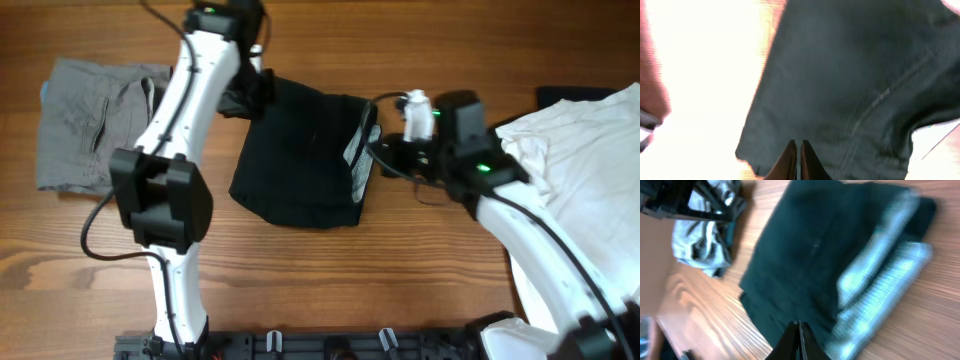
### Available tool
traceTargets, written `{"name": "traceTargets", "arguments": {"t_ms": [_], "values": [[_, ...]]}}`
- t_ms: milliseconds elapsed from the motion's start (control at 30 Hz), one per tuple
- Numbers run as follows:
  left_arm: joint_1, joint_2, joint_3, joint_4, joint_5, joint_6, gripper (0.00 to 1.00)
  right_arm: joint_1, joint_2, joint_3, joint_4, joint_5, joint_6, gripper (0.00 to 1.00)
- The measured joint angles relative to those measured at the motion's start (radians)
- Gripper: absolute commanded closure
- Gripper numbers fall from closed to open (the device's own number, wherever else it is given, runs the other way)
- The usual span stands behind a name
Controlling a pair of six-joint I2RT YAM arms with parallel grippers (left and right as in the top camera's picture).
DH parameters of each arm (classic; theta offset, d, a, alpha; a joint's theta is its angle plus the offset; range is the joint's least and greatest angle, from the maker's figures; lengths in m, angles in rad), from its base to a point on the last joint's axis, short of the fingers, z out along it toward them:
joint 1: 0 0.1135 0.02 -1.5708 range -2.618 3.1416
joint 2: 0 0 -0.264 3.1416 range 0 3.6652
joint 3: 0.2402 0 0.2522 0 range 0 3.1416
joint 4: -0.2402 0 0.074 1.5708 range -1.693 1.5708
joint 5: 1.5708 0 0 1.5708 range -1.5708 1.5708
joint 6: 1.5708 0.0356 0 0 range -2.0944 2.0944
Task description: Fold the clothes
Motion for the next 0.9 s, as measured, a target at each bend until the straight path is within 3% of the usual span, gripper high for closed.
{"name": "traceTargets", "arguments": {"t_ms": [167,333,433,500,567,700,800,900], "values": [[0.045,0.000,-0.171,0.095,0.052,0.000,0.96,0.065,0.290,0.004,0.229,-0.086,0.146,0.96],[0.045,0.000,-0.352,0.129,0.141,0.000,0.96,0.069,0.526,0.005,0.299,-0.133,0.296,0.96],[0.045,0.000,-0.407,0.111,0.176,0.002,0.86,0.057,0.560,0.026,0.292,-0.186,0.407,0.96],[0.045,0.000,-0.420,0.109,0.191,0.006,0.96,0.056,0.561,0.032,0.278,-0.186,0.452,0.96],[0.045,0.000,-0.427,0.131,0.194,0.006,0.96,0.056,0.558,0.033,0.270,-0.185,0.462,0.96],[0.037,0.000,-0.474,0.320,0.154,0.010,0.96,0.057,0.482,0.023,0.162,-0.145,0.403,0.94],[0.026,-0.021,-0.522,0.420,0.109,0.002,0.96,0.057,0.270,0.010,0.021,-0.056,0.302,0.87],[0.019,-0.055,-0.578,0.687,0.086,-0.013,0.96,0.058,0.062,0.010,-0.008,0.004,0.219,0.80]]}}
